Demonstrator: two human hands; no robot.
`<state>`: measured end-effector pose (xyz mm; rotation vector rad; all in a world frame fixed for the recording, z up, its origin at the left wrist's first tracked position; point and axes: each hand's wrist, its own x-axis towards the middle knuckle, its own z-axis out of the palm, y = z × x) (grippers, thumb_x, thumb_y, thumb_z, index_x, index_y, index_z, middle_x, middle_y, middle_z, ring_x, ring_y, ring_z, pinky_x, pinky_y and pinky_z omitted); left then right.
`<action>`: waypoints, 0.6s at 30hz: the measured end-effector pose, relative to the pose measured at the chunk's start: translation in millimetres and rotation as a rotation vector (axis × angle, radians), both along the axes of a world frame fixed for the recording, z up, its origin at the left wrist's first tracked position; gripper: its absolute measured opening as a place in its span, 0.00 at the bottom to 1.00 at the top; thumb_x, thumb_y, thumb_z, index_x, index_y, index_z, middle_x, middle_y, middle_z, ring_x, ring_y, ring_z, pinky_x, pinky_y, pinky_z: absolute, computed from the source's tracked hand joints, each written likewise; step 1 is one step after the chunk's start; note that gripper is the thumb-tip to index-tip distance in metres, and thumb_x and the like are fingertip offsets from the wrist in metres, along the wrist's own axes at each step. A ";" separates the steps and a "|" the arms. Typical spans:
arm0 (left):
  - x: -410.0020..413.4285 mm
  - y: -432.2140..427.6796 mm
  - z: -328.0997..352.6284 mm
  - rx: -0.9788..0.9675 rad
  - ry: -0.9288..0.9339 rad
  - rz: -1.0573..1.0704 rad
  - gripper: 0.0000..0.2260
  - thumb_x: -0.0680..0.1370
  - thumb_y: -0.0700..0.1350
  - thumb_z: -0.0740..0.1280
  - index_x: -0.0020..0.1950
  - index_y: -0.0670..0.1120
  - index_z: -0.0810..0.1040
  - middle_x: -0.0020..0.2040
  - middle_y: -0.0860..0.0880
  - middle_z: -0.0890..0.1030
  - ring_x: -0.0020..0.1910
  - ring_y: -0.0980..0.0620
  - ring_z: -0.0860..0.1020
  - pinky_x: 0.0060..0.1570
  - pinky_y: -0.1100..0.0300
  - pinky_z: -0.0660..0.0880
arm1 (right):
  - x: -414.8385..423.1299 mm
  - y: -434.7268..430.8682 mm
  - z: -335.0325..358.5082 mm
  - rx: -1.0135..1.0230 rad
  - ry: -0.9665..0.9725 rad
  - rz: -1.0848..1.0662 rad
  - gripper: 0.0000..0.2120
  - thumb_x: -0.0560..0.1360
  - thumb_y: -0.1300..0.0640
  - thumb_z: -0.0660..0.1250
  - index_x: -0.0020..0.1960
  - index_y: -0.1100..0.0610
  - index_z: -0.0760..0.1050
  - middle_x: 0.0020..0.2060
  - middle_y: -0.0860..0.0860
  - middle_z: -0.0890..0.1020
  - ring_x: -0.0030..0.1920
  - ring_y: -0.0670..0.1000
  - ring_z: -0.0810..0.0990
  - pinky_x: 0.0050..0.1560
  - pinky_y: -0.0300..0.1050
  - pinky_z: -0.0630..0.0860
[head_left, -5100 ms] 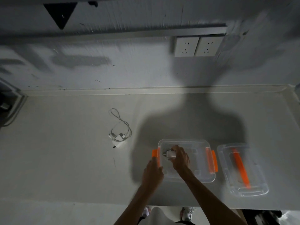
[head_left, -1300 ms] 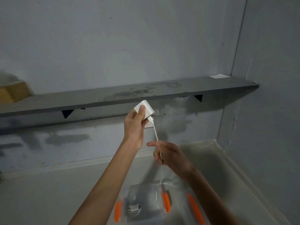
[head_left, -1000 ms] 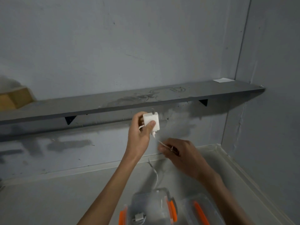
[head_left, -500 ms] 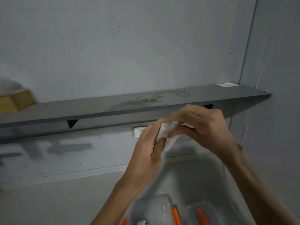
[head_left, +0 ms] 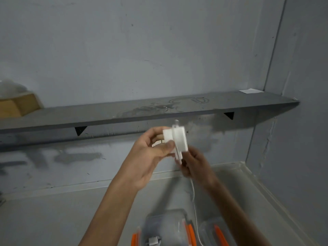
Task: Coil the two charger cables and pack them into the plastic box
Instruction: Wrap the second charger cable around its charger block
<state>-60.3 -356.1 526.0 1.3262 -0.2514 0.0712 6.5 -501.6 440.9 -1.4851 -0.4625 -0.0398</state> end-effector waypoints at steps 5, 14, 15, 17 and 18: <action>46.9 14.0 -14.3 -0.063 0.058 0.301 0.13 0.73 0.32 0.70 0.56 0.38 0.76 0.44 0.45 0.84 0.43 0.51 0.84 0.53 0.54 0.80 | -52.5 18.3 -48.9 -0.112 0.077 0.036 0.09 0.80 0.51 0.61 0.44 0.53 0.76 0.23 0.48 0.69 0.19 0.46 0.64 0.21 0.36 0.61; 43.1 13.9 -73.2 0.648 -0.060 0.359 0.15 0.72 0.34 0.71 0.55 0.49 0.76 0.54 0.47 0.78 0.51 0.49 0.78 0.52 0.56 0.78 | -50.3 -45.4 51.1 -1.009 -0.805 -0.492 0.14 0.77 0.39 0.59 0.47 0.45 0.79 0.40 0.40 0.85 0.38 0.46 0.84 0.36 0.44 0.79; 35.8 9.2 -74.6 0.715 -0.100 0.314 0.16 0.72 0.34 0.70 0.54 0.52 0.75 0.55 0.48 0.77 0.52 0.50 0.78 0.53 0.57 0.78 | -42.8 -49.8 60.0 -1.022 -0.902 -0.488 0.15 0.76 0.39 0.59 0.46 0.44 0.80 0.40 0.40 0.85 0.38 0.45 0.84 0.33 0.45 0.78; 18.3 -1.7 -74.5 0.839 -0.190 0.234 0.17 0.74 0.36 0.68 0.56 0.55 0.74 0.55 0.52 0.75 0.53 0.53 0.78 0.53 0.60 0.77 | -27.2 -54.9 74.9 -1.047 -1.042 -0.480 0.14 0.75 0.38 0.61 0.44 0.44 0.82 0.39 0.40 0.85 0.37 0.43 0.82 0.28 0.44 0.75; 9.2 -6.5 -72.7 0.886 -0.236 0.206 0.17 0.75 0.37 0.66 0.58 0.55 0.73 0.55 0.53 0.74 0.53 0.54 0.77 0.54 0.61 0.77 | -20.4 -56.0 80.6 -1.035 -1.045 -0.473 0.14 0.74 0.38 0.62 0.43 0.43 0.82 0.39 0.39 0.84 0.37 0.41 0.81 0.27 0.43 0.74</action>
